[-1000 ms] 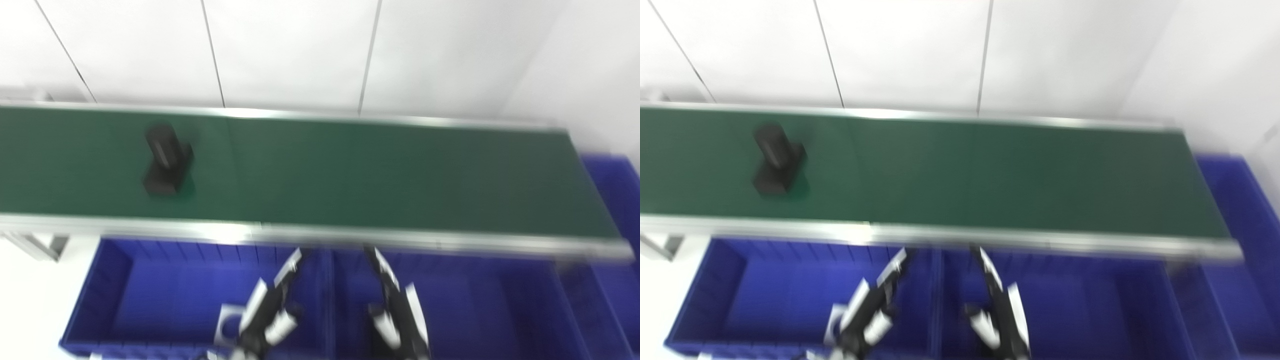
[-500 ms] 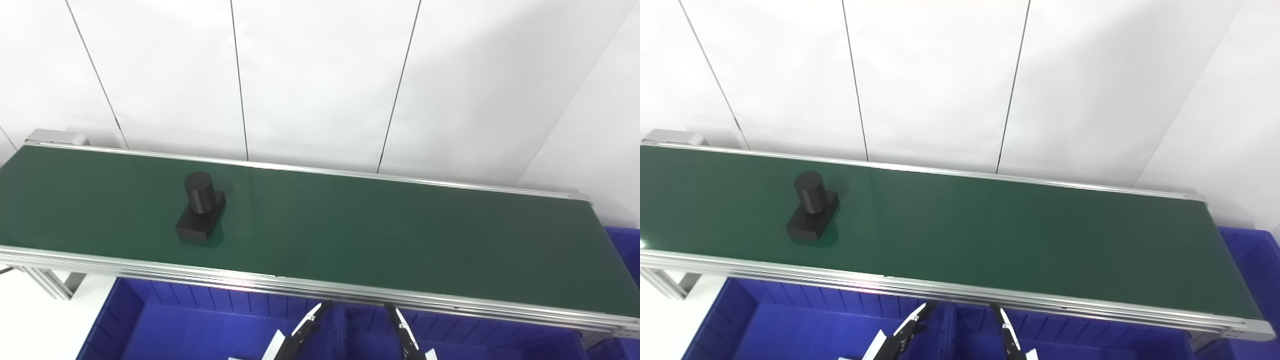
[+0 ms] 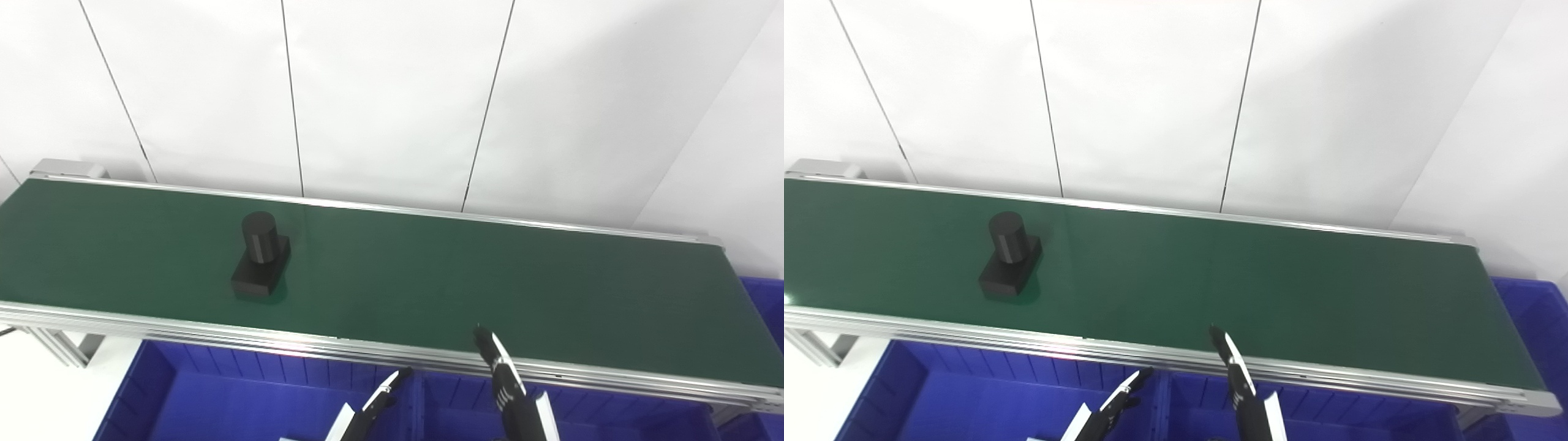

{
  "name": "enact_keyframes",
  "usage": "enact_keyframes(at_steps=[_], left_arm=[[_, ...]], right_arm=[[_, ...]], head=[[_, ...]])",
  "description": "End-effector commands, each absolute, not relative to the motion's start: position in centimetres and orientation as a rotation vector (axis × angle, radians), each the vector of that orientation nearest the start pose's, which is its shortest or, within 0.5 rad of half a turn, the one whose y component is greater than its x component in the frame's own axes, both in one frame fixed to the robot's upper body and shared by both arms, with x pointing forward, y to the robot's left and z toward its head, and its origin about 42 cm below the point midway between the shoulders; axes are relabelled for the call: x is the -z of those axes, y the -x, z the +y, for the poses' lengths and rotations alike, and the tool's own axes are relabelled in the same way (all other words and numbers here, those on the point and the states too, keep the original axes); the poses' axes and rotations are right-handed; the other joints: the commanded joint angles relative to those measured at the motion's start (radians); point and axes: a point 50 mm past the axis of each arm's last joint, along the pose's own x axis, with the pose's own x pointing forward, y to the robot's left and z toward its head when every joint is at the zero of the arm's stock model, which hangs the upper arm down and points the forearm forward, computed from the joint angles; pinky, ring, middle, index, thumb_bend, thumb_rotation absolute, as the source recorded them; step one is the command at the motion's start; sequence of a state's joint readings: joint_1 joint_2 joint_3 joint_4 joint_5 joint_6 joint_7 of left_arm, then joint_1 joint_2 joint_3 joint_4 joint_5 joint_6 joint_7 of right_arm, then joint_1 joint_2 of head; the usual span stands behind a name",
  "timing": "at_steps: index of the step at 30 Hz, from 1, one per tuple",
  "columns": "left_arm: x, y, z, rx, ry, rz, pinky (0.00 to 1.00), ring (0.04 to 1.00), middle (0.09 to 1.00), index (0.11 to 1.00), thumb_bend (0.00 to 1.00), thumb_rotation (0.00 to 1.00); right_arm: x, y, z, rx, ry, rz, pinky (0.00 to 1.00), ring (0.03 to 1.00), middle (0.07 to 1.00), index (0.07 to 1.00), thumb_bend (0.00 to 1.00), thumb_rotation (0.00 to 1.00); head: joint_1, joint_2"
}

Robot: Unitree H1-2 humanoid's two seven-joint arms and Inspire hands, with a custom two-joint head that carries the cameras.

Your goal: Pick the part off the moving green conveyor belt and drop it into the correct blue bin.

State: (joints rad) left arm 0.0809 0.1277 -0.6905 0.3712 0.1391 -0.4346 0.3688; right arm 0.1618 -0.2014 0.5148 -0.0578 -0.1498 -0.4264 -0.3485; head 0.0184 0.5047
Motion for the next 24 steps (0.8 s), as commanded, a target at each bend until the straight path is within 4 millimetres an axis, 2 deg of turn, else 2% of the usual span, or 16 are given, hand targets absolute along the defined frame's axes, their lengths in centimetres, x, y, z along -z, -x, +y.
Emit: enact_keyframes(at_steps=[1, 8, 15, 17, 19, 20, 24], left_arm=[[-0.5, -19.0, 10.4, 0.371, -0.167, -0.085, 0.90, 0.955, 0.966, 0.937, 0.86, 0.95], [-0.3, -19.2, 9.8, 0.370, -0.172, -0.083, 0.90, 0.958, 0.967, 0.937, 0.87, 0.94], [-0.4, -19.6, 9.4, 0.365, -0.169, -0.089, 0.90, 0.958, 0.968, 0.938, 0.85, 0.92], [-0.4, -19.7, 9.3, 0.365, -0.171, -0.093, 0.90, 0.957, 0.969, 0.939, 0.85, 0.92], [-0.4, -19.7, 9.1, 0.366, -0.170, -0.096, 0.89, 0.951, 0.967, 0.939, 0.83, 0.91], [-0.4, -19.8, 9.1, 0.366, -0.168, -0.095, 0.89, 0.951, 0.967, 0.939, 0.83, 0.91], [-0.4, -19.8, 8.9, 0.363, -0.171, -0.098, 0.88, 0.947, 0.964, 0.935, 0.85, 0.91]], right_arm=[[-11.7, -21.5, -15.2, -0.219, 0.098, -0.480, 0.94, 0.939, 0.940, 0.943, 0.97, 1.00], [-13.2, -26.4, -16.0, -0.230, 0.078, -0.520, 0.96, 0.936, 0.941, 0.939, 0.97, 0.95], [-13.5, -31.7, -16.8, -0.197, 0.104, -0.506, 0.91, 0.916, 0.922, 0.929, 0.96, 0.89], [-13.8, -33.1, -16.9, -0.196, 0.117, -0.510, 0.91, 0.915, 0.920, 0.929, 0.97, 0.85], [-14.3, -34.6, -16.7, -0.199, 0.121, -0.515, 0.86, 0.889, 0.916, 0.934, 1.00, 0.76], [-14.5, -35.2, -16.7, -0.202, 0.118, -0.515, 0.85, 0.886, 0.917, 0.935, 1.00, 0.74], [-15.1, -38.1, -15.9, -0.213, 0.112, -0.500, 0.82, 0.856, 0.918, 0.954, 1.00, 0.64]], head=[[0.001, -0.001], [0.007, -0.010], [0.013, -0.023], [0.014, -0.025], [0.015, -0.026], [0.016, -0.027], [0.026, -0.034]])
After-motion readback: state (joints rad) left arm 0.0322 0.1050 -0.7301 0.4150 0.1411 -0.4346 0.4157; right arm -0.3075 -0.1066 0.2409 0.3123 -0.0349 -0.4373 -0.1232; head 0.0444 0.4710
